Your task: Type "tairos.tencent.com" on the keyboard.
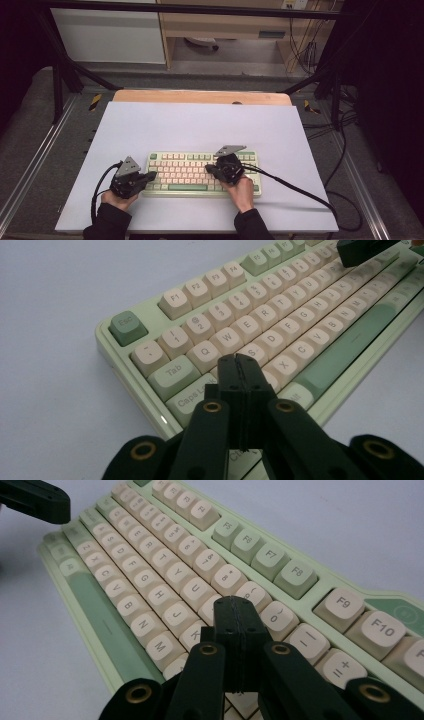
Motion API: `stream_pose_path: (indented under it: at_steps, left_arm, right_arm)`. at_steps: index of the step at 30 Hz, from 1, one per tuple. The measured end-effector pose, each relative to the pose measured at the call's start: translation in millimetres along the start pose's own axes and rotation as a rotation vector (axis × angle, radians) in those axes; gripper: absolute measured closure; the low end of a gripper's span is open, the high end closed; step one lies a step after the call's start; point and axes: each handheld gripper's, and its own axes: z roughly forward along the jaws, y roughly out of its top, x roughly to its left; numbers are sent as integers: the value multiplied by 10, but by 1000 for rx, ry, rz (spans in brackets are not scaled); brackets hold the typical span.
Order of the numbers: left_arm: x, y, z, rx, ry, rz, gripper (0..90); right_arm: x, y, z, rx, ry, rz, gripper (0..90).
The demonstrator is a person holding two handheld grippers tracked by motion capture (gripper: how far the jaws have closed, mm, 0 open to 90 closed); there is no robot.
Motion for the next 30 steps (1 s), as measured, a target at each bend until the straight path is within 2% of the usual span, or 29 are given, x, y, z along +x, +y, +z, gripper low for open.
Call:
stream_pose_path:
  at_steps: [12,22,30]
  left_arm:
    - [-6,12,-5,-2,2,3,900]
    - [-18,28,5,-3,5,5,900]
    - [-43,71,24,-2,5,7,900]
  right_arm:
    - [43,30,-227,-13,-2,-36,900]
    - [-2,-64,-379,-29,13,-21,900]
    - [-57,-194,-513,-30,3,-12,900]
